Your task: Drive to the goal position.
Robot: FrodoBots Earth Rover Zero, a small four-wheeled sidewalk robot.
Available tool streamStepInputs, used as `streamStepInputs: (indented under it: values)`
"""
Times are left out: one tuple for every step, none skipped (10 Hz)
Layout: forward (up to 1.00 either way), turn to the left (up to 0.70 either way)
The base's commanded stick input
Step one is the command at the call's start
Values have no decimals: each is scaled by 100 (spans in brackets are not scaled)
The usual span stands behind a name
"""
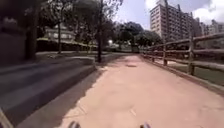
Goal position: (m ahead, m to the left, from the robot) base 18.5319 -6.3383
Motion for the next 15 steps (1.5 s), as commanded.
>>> streamStepInputs:
  values:
    - [70, -34]
    - [70, -34]
    - [70, -33]
    - [70, -31]
    - [70, -23]
    - [70, -12]
    - [70, 0]
    - [70, 0]
    - [70, 0]
    - [70, 0]
    - [70, 0]
    - [70, 0]
    - [70, -19]
    - [70, -34]
    - [70, -34]
